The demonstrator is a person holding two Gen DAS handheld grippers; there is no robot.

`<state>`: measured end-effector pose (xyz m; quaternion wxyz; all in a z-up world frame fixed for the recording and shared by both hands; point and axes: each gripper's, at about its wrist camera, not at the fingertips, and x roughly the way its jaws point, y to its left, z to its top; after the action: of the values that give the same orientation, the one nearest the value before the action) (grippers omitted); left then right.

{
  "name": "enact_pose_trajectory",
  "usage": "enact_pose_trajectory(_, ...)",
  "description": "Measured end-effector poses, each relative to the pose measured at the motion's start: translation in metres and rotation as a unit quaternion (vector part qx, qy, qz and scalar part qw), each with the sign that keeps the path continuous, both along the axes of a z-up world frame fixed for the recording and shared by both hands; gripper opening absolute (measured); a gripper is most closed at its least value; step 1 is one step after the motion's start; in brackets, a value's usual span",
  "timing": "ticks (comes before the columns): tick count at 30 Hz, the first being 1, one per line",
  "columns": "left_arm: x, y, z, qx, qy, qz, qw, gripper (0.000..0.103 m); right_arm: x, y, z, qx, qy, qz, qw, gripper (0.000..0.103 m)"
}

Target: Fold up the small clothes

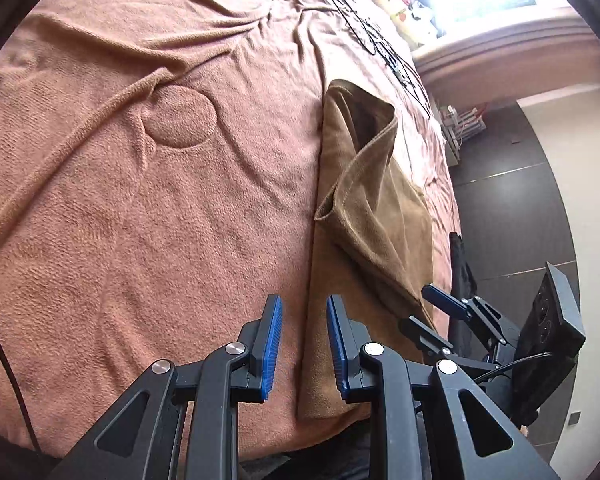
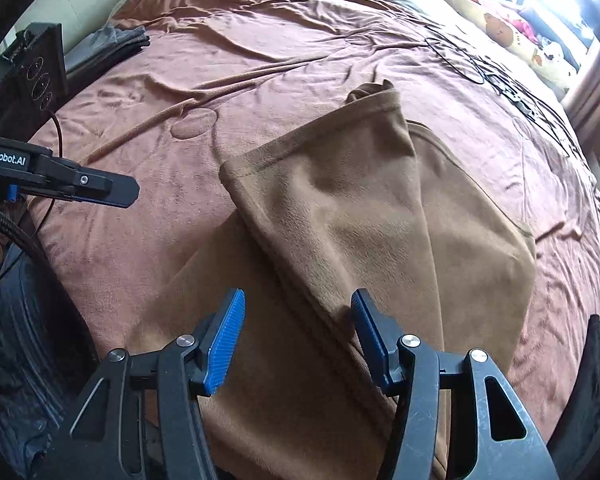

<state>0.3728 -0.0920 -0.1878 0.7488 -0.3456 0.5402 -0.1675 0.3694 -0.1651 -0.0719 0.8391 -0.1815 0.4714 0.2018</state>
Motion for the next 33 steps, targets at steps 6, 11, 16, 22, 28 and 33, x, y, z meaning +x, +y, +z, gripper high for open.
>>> enact_pose_trajectory(6,0.003,0.025,0.003,-0.004,-0.003,0.022,0.9997,0.025,0.029,0.022,-0.027,-0.033,0.017,0.013,0.999,0.042)
enact_pose_trajectory(11,0.008,0.035,0.001,-0.003,0.003,0.031,0.9995,0.025,0.045,0.020,-0.033,-0.026,0.023,-0.004,0.999,0.011)
enact_pose_trajectory(16,0.017,0.031,0.000,0.001,0.005,0.029,0.9996,0.025,0.048,0.006,-0.017,0.009,0.018,-0.015,1.000,0.007)
enact_pose_trajectory(22,0.034,0.011,0.003,0.009,0.004,0.013,0.9999,0.025,0.047,-0.028,0.013,0.059,-0.003,-0.044,0.997,0.007)
enact_pose_trajectory(28,0.054,-0.015,0.004,0.019,0.005,-0.004,0.9998,0.025,0.052,-0.079,0.039,0.107,-0.025,-0.091,0.990,0.007)
enact_pose_trajectory(33,0.071,-0.032,0.003,0.031,0.008,-0.013,0.9994,0.025,0.062,-0.127,0.039,0.148,-0.021,-0.142,0.978,0.007)
